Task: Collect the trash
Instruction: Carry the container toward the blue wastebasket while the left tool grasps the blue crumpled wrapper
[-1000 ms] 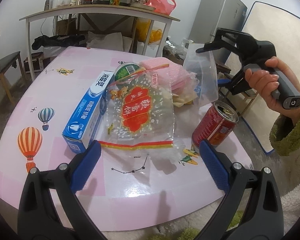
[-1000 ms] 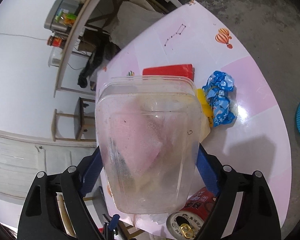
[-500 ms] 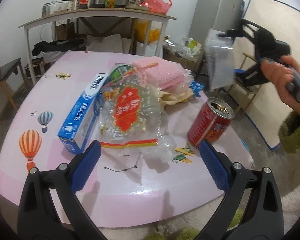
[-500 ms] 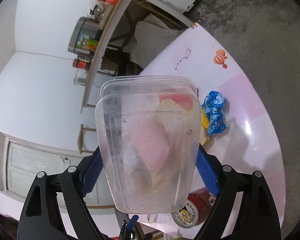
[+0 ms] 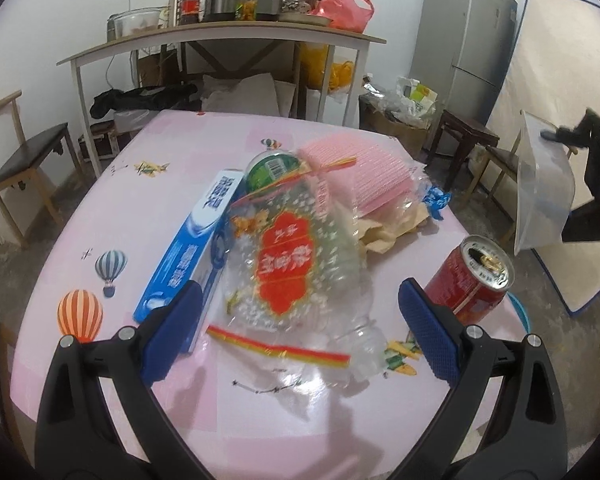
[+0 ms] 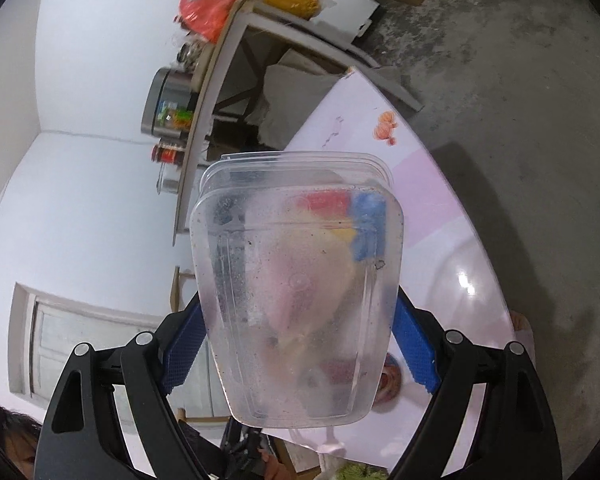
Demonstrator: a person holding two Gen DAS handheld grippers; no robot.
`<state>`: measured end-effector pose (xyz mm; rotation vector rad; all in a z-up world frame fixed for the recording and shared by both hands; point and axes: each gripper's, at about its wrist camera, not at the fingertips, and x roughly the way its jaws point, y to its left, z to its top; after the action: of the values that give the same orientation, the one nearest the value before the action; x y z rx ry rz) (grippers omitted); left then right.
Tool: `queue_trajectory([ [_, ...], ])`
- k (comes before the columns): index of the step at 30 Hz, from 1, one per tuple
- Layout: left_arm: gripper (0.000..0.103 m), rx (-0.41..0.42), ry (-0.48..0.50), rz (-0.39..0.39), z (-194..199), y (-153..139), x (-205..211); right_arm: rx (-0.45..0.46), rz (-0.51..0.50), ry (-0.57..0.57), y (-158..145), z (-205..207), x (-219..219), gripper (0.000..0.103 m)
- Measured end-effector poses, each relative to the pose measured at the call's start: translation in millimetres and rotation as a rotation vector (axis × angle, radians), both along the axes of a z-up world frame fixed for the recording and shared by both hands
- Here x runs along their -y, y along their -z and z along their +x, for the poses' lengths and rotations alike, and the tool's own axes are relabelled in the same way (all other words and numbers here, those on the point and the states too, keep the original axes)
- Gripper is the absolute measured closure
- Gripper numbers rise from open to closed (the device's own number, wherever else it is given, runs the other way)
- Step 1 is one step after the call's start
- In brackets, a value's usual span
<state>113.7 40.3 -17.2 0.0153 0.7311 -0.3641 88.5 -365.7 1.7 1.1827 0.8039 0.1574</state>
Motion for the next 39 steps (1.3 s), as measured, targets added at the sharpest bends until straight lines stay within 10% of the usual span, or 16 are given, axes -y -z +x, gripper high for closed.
queue_trajectory([
  [7,0.009,0.054,0.109,-0.033,17,-47,22,0.009,0.002,0.071,12,-23,25,0.020],
  [14,0.009,-0.079,0.476,0.029,102,-108,118,0.017,-0.022,0.093,21,-31,34,0.020],
  [23,0.042,-0.463,0.634,0.389,187,-17,274,0.009,-0.003,0.122,38,-46,48,0.020],
  [27,0.044,-0.508,0.641,0.533,196,23,302,0.000,-0.009,0.127,43,-48,56,0.020],
  [39,0.072,-0.565,0.594,0.608,208,50,313,-0.009,0.000,0.145,50,-55,71,0.020],
])
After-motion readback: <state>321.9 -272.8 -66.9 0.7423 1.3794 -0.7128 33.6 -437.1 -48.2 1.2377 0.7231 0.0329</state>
